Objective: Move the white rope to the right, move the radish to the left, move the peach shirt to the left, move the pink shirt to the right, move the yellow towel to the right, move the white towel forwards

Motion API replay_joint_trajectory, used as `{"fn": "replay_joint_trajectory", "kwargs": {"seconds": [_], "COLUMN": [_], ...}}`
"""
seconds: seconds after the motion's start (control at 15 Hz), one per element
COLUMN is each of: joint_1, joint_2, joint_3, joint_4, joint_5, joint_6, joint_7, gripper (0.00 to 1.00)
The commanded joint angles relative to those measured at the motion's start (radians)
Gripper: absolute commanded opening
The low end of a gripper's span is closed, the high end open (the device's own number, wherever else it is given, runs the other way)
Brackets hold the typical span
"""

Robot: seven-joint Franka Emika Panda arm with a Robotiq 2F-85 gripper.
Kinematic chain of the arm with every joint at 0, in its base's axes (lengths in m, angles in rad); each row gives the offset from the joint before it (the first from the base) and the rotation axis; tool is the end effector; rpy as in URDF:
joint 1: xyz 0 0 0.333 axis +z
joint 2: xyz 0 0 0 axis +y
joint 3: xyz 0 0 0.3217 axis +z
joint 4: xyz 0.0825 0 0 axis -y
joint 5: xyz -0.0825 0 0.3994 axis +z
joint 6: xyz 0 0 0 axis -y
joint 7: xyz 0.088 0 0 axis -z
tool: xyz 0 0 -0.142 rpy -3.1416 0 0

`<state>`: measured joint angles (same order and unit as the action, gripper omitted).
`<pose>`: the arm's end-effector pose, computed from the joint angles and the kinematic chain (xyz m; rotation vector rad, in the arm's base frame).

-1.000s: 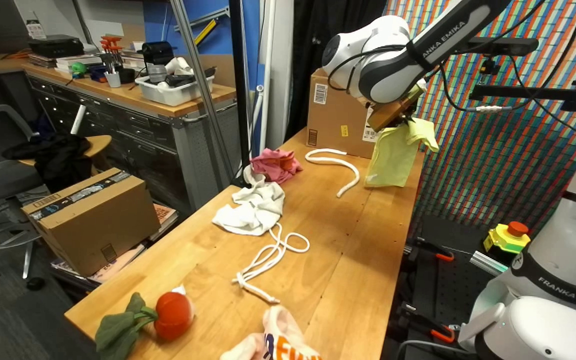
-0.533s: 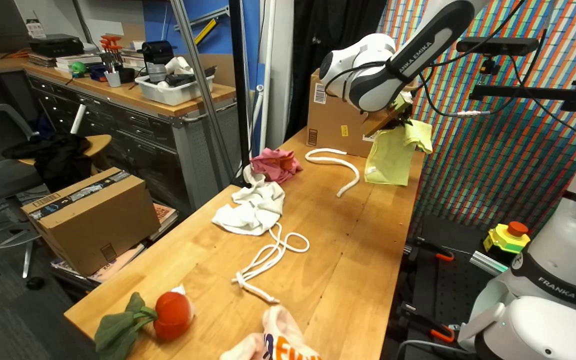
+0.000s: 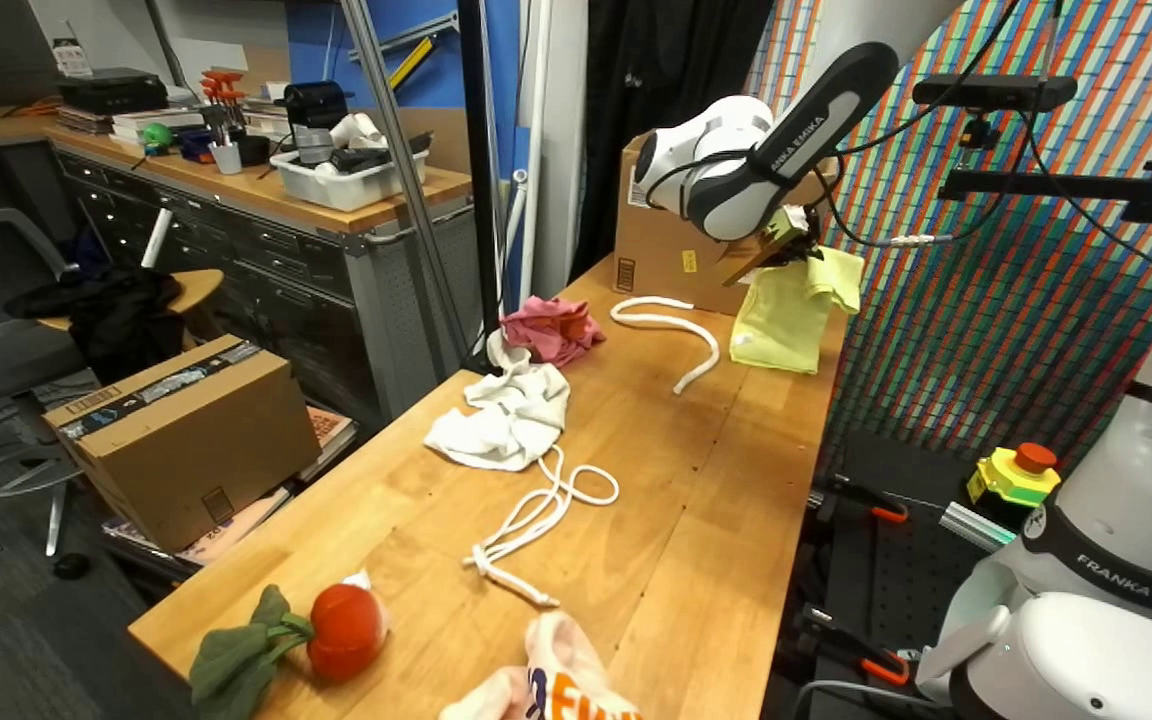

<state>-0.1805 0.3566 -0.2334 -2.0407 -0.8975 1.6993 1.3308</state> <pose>0.4495 -0.3076 0.2487 1.6343 -1.2325 -0.2168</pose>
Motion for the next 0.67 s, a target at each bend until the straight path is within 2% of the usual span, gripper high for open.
{"fn": "replay_joint_trajectory", "kwargs": {"seconds": [0.0, 0.6], "joint_1": [-0.004, -0.025], "joint_2": [0.061, 0.152], "joint_3": [-0.013, -0.05], "joint_4": [0.057, 0.111], "joint_5": [-0.017, -0.023], "joint_6": [-0.03, -0.031], "joint_7": [0.042, 0.115], "gripper": [0.04, 0.04]}}
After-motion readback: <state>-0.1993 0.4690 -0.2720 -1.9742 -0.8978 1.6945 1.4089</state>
